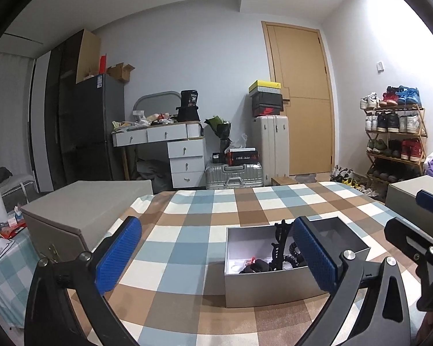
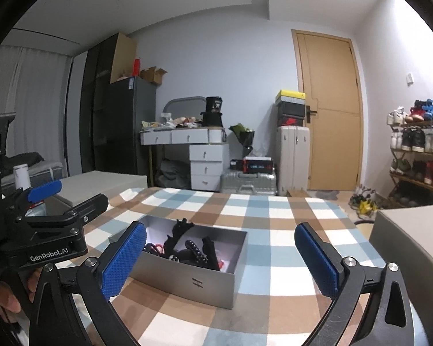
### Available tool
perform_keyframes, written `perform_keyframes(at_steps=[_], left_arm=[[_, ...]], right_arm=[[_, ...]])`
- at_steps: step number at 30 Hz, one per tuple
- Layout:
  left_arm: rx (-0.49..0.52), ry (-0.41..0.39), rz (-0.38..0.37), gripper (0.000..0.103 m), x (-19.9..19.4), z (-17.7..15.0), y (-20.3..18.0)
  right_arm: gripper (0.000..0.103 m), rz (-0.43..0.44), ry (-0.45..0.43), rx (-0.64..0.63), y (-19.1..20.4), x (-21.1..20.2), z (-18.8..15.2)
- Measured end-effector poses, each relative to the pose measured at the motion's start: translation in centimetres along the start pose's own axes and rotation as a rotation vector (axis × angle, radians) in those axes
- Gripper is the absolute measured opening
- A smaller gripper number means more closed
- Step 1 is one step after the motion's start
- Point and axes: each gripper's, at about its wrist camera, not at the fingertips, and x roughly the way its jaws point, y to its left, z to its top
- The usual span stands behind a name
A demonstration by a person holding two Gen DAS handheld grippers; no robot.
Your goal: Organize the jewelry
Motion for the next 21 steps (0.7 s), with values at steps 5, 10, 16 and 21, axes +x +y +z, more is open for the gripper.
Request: perform_keyframes(at_steps=[5, 10, 16, 21], left_arm=[[-0.023, 0.043, -0.025, 0.102, 0.5, -0.5, 0.2], [-0.068, 0.108, -0.02, 0.102, 1.1, -0.7, 0.9], [-0.057, 0.1, -0.029, 0.102, 0.4, -0.7, 0.2], [-0.06, 0.098, -0.03, 0.102, 0.2, -0.6, 0.2]], right_arm=[[0.103, -0.019, 0.058, 0.005, -0.2, 1.0, -0.2], [0.103, -0.042, 0.081, 0.007, -0.3, 1.3, -0.4], [0.103, -0.043, 0.092, 0.006, -0.4, 1.6, -0.4], [0.103, -0.043, 0.092, 0.007, -0.4, 1.6, -0.4]])
